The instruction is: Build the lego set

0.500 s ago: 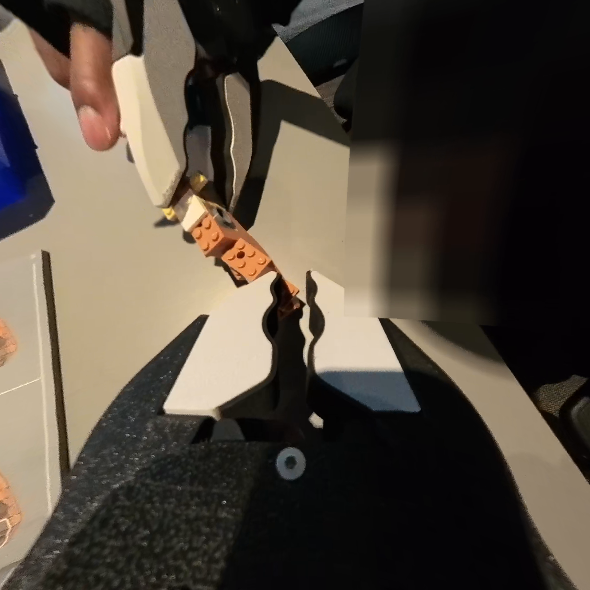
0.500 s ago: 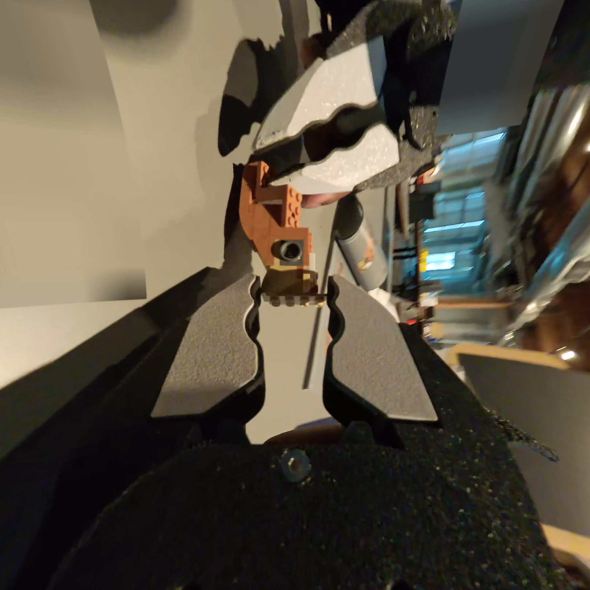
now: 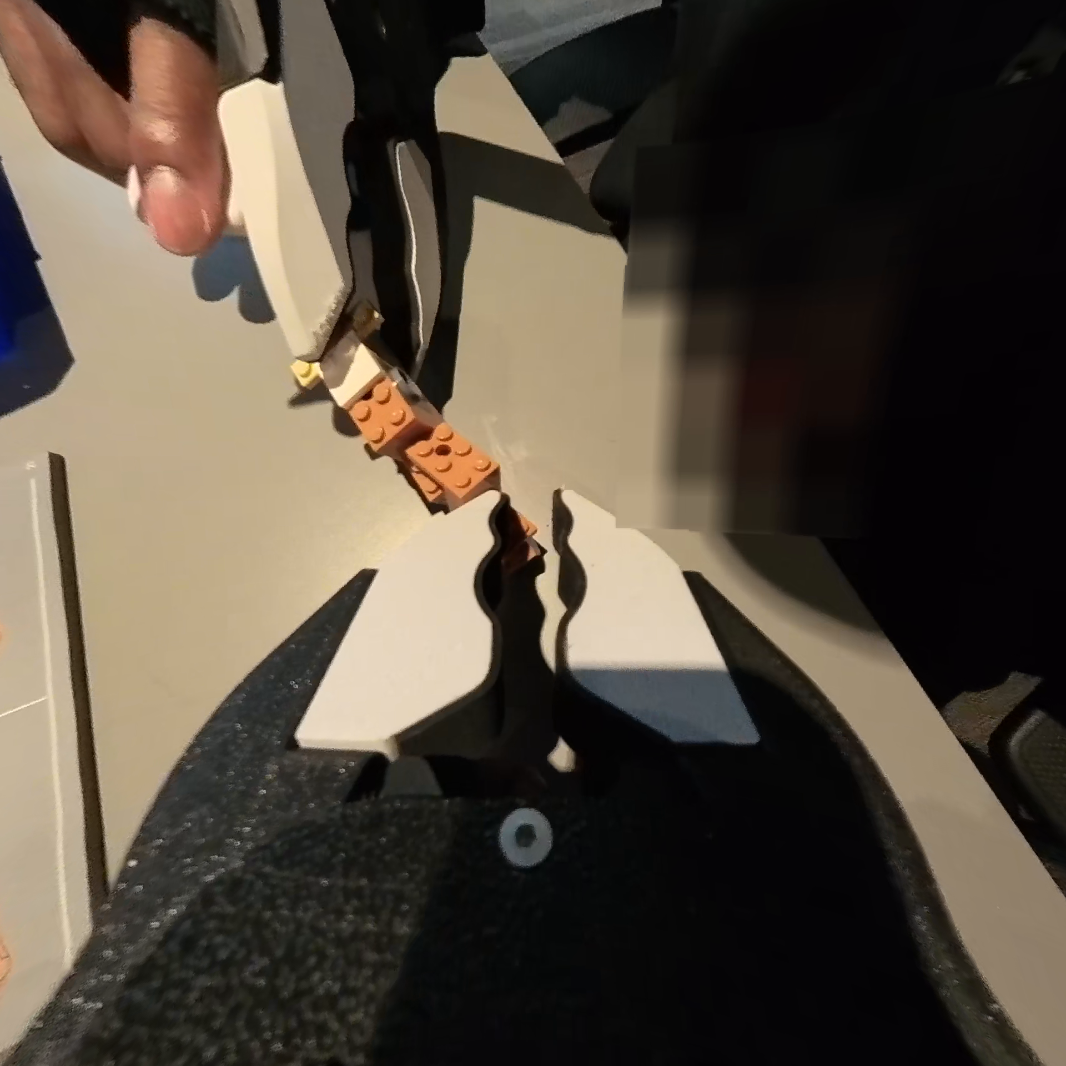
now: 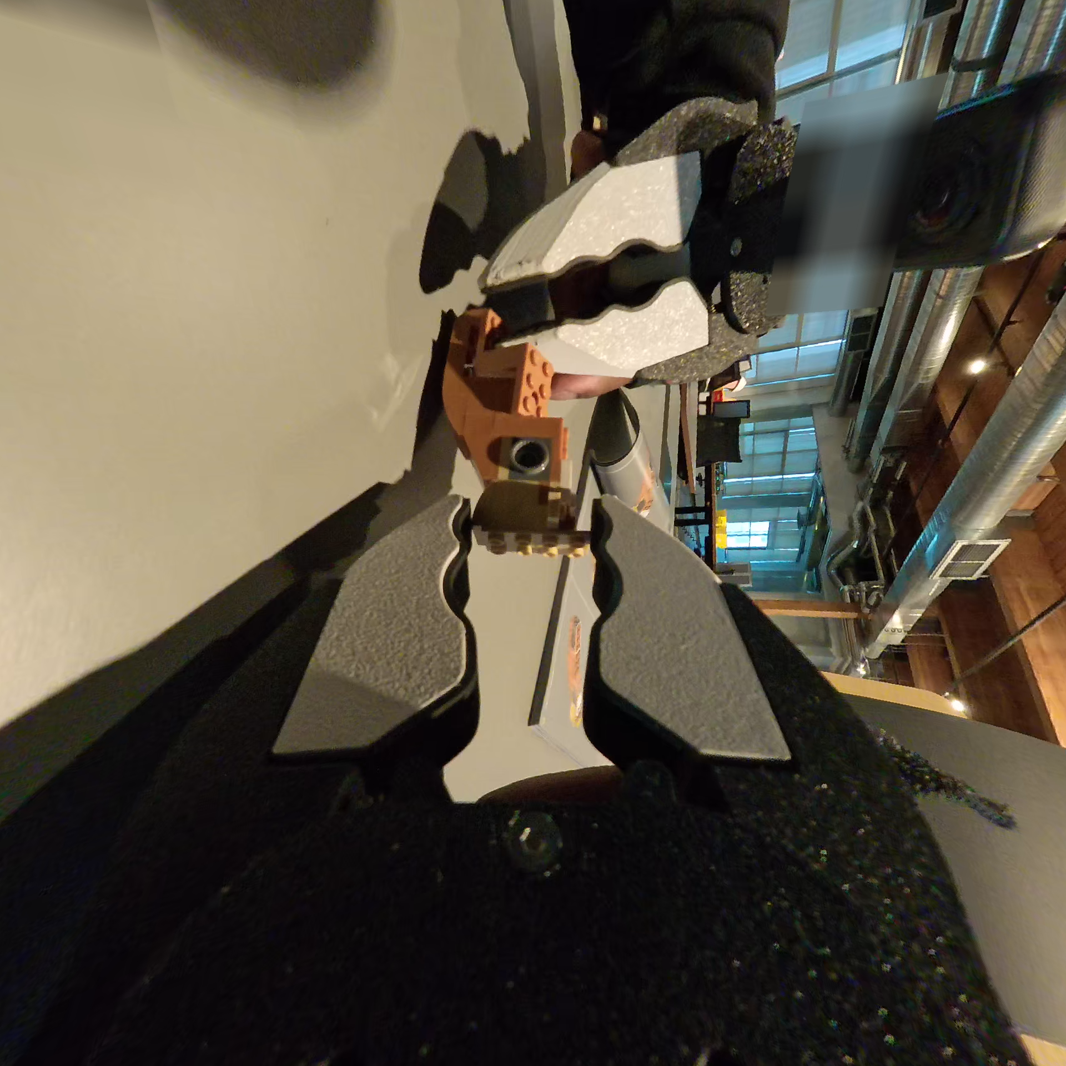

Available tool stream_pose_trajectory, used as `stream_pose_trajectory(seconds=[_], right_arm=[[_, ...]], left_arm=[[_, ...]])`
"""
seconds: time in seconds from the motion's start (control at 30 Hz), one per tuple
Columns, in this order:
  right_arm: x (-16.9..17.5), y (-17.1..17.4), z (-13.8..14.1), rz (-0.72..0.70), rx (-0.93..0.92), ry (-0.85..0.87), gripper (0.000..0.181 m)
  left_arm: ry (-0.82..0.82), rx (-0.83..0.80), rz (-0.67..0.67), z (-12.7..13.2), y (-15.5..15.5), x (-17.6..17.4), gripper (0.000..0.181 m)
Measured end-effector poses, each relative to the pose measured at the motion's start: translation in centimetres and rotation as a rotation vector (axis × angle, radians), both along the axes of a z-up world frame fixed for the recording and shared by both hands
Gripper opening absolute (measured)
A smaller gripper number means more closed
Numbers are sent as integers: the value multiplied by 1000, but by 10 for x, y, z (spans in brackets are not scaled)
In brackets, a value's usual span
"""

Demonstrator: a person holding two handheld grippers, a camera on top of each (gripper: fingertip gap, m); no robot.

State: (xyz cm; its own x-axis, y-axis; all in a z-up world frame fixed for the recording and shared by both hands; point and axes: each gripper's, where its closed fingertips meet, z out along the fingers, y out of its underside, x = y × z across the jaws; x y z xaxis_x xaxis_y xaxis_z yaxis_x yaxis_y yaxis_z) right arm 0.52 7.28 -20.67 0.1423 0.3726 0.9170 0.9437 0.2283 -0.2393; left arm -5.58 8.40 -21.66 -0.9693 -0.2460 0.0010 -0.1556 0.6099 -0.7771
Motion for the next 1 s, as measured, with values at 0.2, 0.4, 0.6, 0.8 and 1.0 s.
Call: stream_pose_trajectory(seconds=[0.2,0.4,0.6,0.8,1.0], right_arm=[[2,-1,-3,16,5,-13,38],[4,-1,-4,17,-5,3,38],[4,-2,-3,14,-5,1,38],[3,-1,-3,12,-7,-1,38],[3,0,-2,1,-15,10,38]], left_arm=[[63,-59,14,0,-2,1,15],[84,-81,32,1,-1,4,16],[75,-88,55,2,2,5,18],[74,-73,81,0,6,5,19],[106,-118,308,9,29,37,26]])
